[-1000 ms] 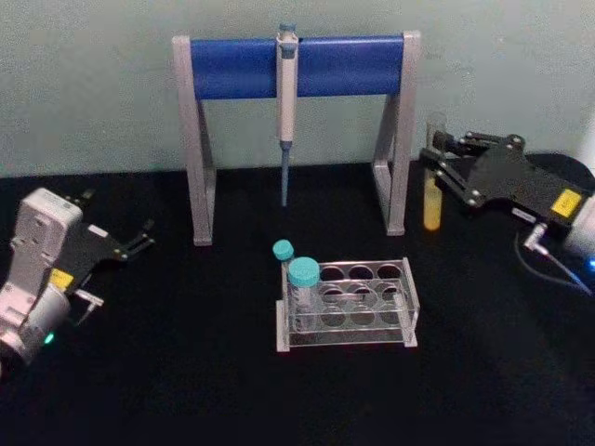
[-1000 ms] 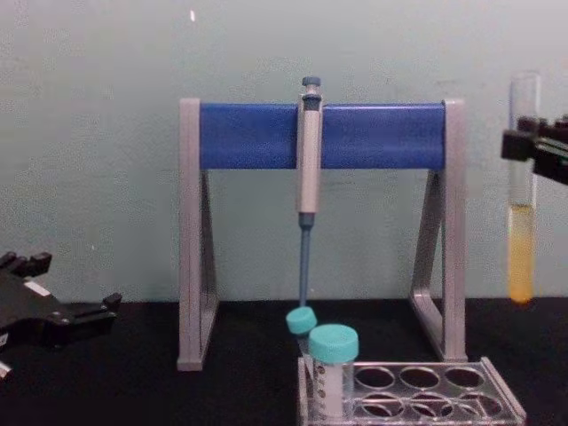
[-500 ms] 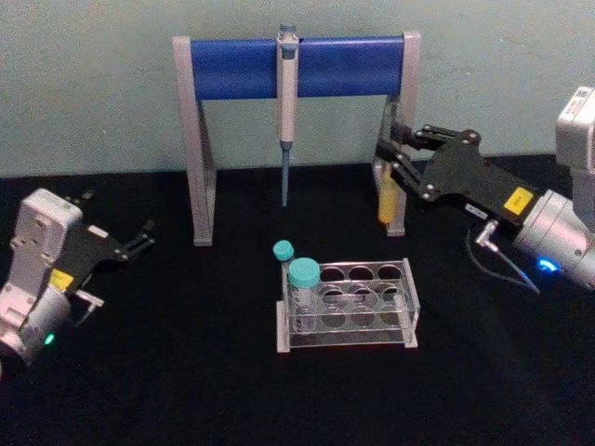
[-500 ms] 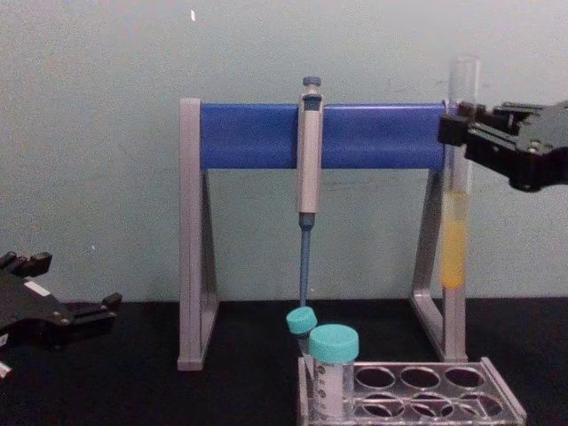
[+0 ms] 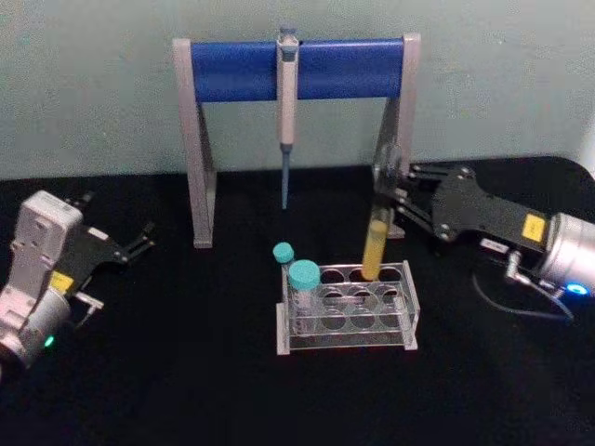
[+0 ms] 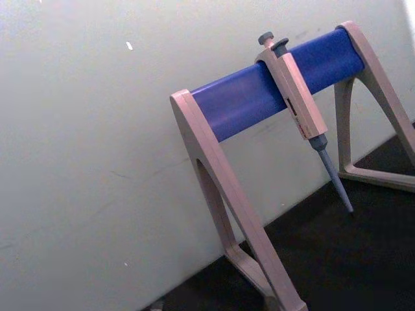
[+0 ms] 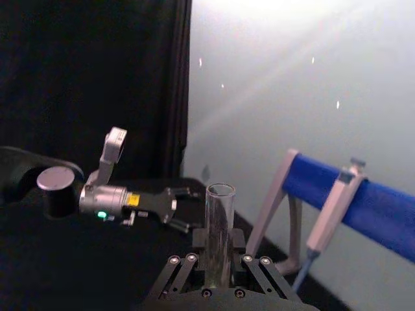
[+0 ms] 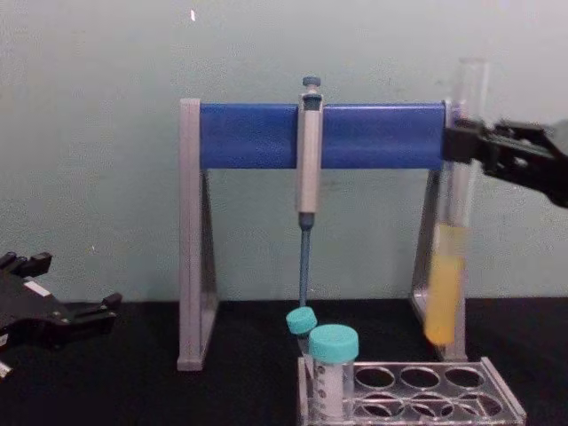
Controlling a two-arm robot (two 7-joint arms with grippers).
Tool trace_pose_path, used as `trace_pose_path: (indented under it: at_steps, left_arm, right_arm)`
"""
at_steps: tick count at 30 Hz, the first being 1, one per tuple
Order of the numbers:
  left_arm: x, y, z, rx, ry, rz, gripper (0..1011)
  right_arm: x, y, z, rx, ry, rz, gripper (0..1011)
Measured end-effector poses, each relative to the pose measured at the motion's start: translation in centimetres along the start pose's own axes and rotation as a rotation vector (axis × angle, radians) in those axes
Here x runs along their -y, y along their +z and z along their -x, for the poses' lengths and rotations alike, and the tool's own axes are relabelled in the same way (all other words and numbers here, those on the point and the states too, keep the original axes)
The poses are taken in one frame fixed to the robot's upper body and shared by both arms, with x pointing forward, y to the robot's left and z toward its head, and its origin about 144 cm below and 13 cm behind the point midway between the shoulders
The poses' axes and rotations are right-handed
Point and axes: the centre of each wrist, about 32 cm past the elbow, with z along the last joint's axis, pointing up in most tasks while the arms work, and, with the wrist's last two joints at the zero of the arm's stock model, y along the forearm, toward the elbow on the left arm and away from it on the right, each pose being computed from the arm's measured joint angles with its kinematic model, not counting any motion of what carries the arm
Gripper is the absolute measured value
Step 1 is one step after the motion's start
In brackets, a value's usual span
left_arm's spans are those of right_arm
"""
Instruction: Pick up the test tube from the test tube rack, shake it, then place it back into the test tube rack.
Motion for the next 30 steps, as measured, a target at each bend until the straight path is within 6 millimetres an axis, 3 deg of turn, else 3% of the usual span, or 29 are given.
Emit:
trace_pose_path:
  at_steps: [6, 13, 23, 30]
  left_arm:
    - [0.0, 0.0, 0.0, 0.0, 0.0, 0.0, 1001]
    - [0.0, 0.0, 0.0, 0.0, 0.0, 0.0, 1001]
    - [0.0, 0.0, 0.0, 0.0, 0.0, 0.0, 1001]
    - [0.0, 0.0, 0.0, 0.0, 0.0, 0.0, 1001]
  right_arm:
    - [2.0, 0.1, -0.1, 0.013, -0.037, 0.05, 229]
    - [2.7, 0.0, -0.4, 0.07, -0.135, 0.08, 229]
    - [0.4, -0.3, -0.2, 0.134, -0.275, 0.067, 229]
    - [-1.4, -0.5, -0.4, 0.105, -0.279, 0.027, 229]
